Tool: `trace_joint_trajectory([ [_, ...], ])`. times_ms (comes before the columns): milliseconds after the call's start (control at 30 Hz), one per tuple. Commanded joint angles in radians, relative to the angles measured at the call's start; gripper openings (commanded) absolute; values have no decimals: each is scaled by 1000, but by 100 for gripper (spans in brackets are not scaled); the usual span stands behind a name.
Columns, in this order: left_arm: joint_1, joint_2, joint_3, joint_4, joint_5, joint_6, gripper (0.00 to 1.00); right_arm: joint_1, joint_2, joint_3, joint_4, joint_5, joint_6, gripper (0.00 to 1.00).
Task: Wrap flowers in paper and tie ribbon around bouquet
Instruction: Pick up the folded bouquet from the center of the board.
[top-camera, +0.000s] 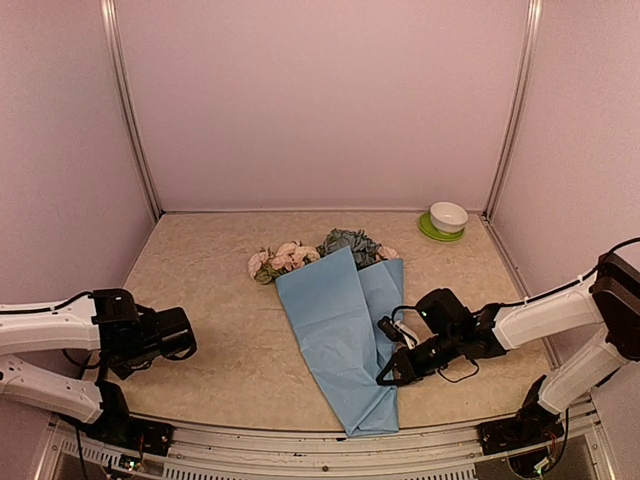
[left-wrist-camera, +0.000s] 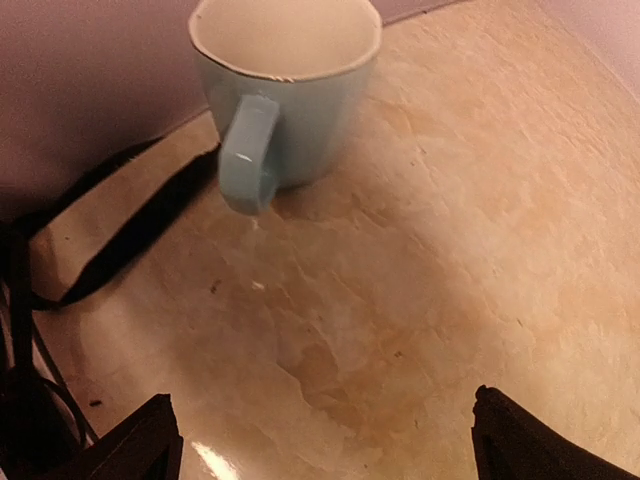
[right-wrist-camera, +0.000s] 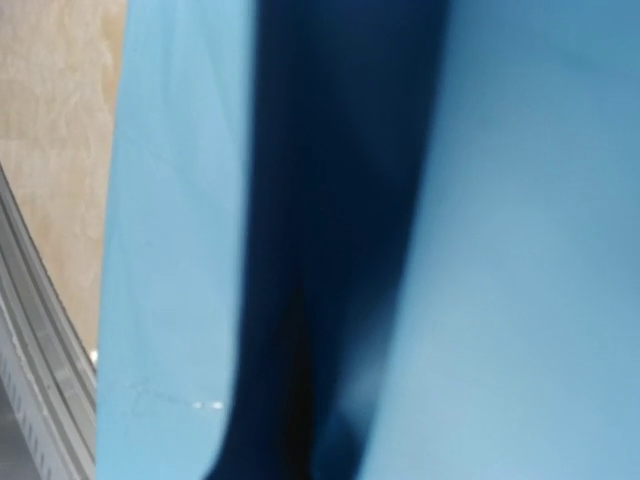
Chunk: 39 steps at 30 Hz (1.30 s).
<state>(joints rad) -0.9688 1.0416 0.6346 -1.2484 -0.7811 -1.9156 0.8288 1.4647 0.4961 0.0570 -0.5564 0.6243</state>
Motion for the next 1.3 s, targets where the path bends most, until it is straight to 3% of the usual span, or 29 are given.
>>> trace_joint_trajectory([
  [0,107,50,39,-108,-145,-49,99,-4,-34,32,-48,15,-40,0],
  [200,326,56,69,-41,-216,47,99,-4,-39,38,-51,15,-38,0],
  [267,428,33,54,79,-202,233,99,-4,-40,42,-50,12,-40,0],
  [367,541,-6,-13,235,-136,384,98,-5,-47,45,-57,13,-46,0],
  [600,681,-91,-171,428,-7,482,83,-4,-51,59,-76,16,-60,0],
  [733,815,-43,-175,523,24,559,79,-4,-41,72,-90,13,-74,0],
  [1100,933,210,-166,519,51,433,90,-4,-76,68,-101,20,-72,0],
  [1267,942,231,-172,535,59,377,99,-5,-80,76,-113,22,-81,0],
])
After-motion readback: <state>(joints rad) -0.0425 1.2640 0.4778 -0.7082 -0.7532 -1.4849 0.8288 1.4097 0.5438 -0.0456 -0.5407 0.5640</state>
